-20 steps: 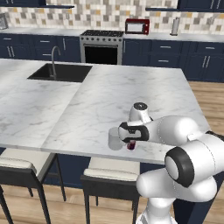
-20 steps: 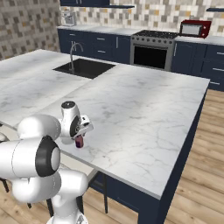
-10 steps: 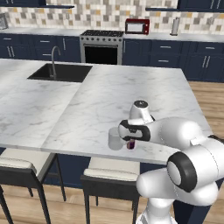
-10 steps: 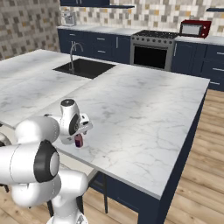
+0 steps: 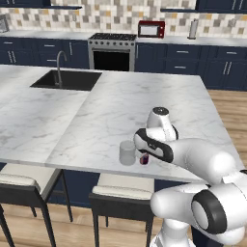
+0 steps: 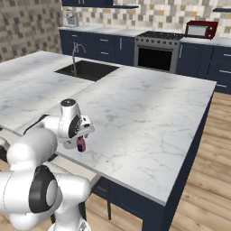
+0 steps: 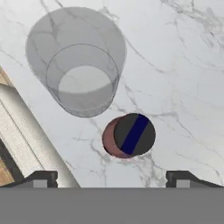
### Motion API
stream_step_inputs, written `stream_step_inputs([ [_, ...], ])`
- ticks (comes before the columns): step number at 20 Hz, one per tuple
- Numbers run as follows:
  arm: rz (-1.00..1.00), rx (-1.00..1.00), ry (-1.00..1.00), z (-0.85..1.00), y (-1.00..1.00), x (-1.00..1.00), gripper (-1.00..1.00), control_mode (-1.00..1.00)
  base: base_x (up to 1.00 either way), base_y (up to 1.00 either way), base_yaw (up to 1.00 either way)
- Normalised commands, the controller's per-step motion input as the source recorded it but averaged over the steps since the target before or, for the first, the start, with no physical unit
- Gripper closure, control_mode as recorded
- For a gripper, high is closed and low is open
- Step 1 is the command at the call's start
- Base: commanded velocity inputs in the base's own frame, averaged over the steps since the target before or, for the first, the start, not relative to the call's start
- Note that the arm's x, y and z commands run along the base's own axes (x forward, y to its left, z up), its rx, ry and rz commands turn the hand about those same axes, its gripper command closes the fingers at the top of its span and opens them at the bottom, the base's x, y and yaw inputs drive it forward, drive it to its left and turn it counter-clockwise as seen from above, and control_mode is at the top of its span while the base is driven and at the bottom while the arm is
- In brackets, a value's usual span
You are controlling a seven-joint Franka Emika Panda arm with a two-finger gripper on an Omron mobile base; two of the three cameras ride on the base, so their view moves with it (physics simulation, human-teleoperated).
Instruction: There is a wine glass and glass cup on the dining counter. Place the wine bottle next to the wine glass and the juice bottle next to the glass cup.
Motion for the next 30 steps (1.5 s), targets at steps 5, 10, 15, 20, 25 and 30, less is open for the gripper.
stream_step_inputs([
  [5, -0.30, 0.00, 0.00, 0.26, -0.13, -0.48, -1.00, -1.00, 0.00, 0.00, 0.00],
  [10, -0.33, 0.06, 0.00, 0.26, -0.09, -0.54, -1.00, -1.00, 0.00, 0.00, 0.00],
  [15, -0.24, 0.14, 0.00, 0.23, -0.03, -0.62, -1.00, -1.00, 0.00, 0.00, 0.00],
  [20, -0.11, 0.06, -0.02, 0.18, -0.01, -0.62, -1.00, -1.00, 0.00, 0.00, 0.00],
  [25, -0.08, 0.00, -0.04, 0.18, 0.00, -0.56, -1.00, -1.00, 0.00, 0.00, 0.00],
  [30, -0.03, 0.00, -0.05, 0.21, -0.03, -0.40, -1.00, -1.00, 0.00, 0.00, 0.00],
])
